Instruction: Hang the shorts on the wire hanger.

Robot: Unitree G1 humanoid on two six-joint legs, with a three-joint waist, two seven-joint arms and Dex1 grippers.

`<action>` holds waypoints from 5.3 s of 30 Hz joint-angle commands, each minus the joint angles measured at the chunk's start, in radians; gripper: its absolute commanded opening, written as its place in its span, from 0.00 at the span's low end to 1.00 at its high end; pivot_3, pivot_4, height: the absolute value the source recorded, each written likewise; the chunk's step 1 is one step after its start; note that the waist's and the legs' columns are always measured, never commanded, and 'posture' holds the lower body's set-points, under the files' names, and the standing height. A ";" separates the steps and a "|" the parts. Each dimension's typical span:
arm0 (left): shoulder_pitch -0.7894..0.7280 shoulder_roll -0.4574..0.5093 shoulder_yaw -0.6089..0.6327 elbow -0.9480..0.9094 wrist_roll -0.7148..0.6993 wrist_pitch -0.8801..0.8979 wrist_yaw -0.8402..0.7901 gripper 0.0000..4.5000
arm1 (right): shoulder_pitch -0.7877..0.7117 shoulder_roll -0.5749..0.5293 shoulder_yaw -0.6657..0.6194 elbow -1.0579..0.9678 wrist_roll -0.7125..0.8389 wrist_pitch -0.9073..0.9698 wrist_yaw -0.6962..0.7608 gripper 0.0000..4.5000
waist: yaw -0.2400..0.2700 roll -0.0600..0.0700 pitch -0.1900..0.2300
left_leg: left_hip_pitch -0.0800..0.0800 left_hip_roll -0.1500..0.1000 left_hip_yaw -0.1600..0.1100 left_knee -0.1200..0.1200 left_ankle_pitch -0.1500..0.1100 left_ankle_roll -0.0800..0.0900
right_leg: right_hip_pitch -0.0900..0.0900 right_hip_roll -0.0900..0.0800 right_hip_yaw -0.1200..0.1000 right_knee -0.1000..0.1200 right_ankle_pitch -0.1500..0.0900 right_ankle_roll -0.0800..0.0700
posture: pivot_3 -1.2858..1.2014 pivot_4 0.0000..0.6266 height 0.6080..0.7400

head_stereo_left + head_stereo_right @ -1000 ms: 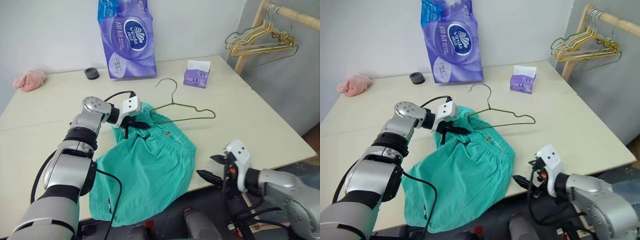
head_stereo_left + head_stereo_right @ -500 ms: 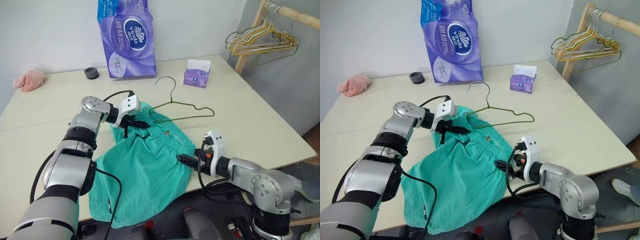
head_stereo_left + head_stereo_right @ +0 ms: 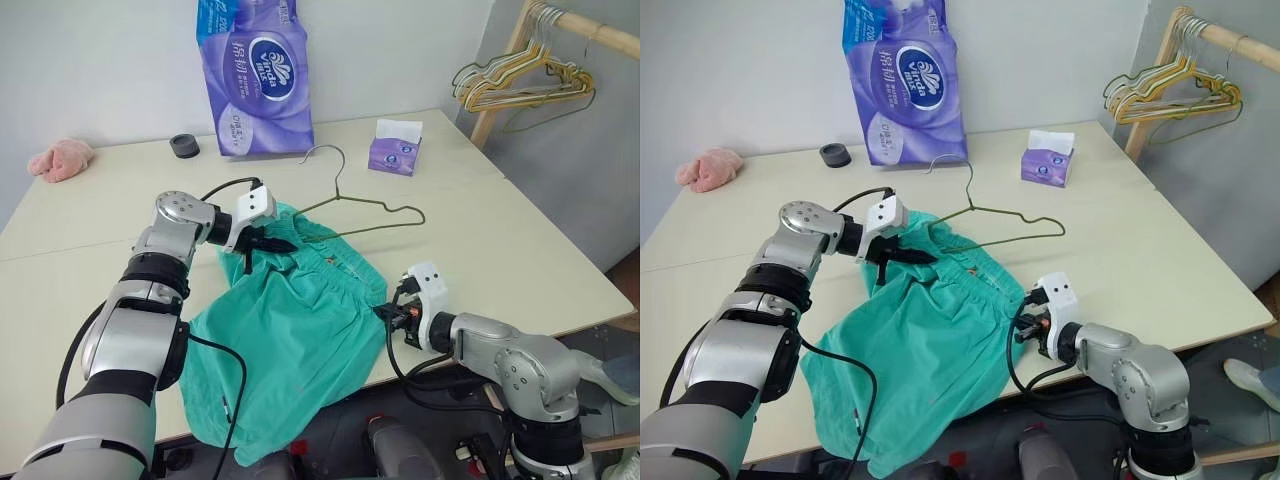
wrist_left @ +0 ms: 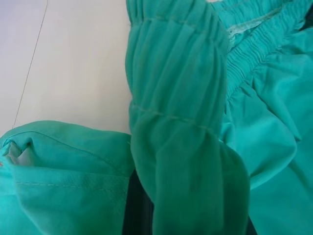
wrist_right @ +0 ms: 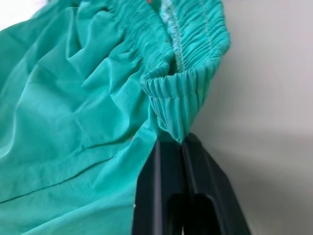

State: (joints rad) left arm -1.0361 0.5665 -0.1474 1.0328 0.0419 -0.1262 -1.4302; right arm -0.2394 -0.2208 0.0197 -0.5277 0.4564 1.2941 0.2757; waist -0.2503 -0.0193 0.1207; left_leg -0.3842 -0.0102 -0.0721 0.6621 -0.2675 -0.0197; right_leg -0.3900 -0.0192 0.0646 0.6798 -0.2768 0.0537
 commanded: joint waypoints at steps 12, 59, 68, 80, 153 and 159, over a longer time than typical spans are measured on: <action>0.035 0.065 0.085 -0.308 -0.196 0.360 -0.165 0.00 | -0.039 -0.289 -0.226 0.099 -0.057 -0.151 0.030 0.00 | 0.001 0.000 0.001 | 0.000 -0.001 0.000 0.000 0.000 0.000 | 0.000 0.000 0.000 0.000 0.000 0.000 | 0.41 0.16 1.00; 0.049 0.107 -0.109 -0.189 -0.048 -0.102 -0.060 0.00 | -0.061 -0.504 -0.432 0.012 0.295 0.020 0.171 0.00 | 0.021 0.003 0.009 | 0.000 0.000 0.004 0.000 0.000 0.000 | 0.000 0.000 0.004 -0.001 -0.003 0.004 | 0.40 0.18 1.00; 0.017 0.069 -0.090 -0.129 -0.053 -0.123 -0.018 0.00 | -0.049 -0.542 -0.409 -0.039 0.341 0.025 0.186 0.00 | 0.024 0.003 0.010 | 0.000 0.000 0.004 0.000 0.000 0.000 | 0.000 0.000 0.004 -0.001 -0.003 0.005 | 0.40 0.18 1.00; 0.012 0.062 -0.059 -0.156 -0.110 0.013 -0.074 0.00 | 0.055 -0.620 -0.329 -0.064 0.285 -0.070 0.210 0.00 | 0.024 0.002 0.011 | 0.000 0.000 0.005 0.000 0.000 0.000 | 0.000 0.001 0.004 -0.001 -0.003 0.005 | 0.40 0.18 1.00; 0.117 -0.042 -0.105 -0.235 -0.031 -0.109 0.083 0.00 | -0.452 -0.553 0.138 -0.080 0.235 -0.052 0.159 0.09 | -0.010 0.001 0.012 | -0.015 0.000 0.004 0.002 0.000 0.000 | -0.016 -0.001 0.004 0.002 0.001 0.000 | 0.39 0.16 1.00; 0.166 -0.048 -0.092 -0.299 -0.041 -0.074 0.078 0.00 | -0.444 -0.661 0.177 -0.115 0.147 -0.124 0.238 0.50 | -0.017 0.001 0.012 | -0.015 0.000 0.004 0.003 0.000 0.000 | -0.016 -0.001 0.004 0.002 0.001 -0.001 | 0.39 0.16 1.00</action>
State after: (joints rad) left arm -0.8694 0.5169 -0.2682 0.7788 0.0325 -0.2033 -1.3489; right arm -0.6693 -0.8576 0.2168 -0.5999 0.6306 1.2044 0.4901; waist -0.2670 -0.0182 0.1331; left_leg -0.3994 -0.0106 -0.0683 0.6647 -0.2672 -0.0196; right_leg -0.4059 -0.0207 0.0681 0.6815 -0.2756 0.0531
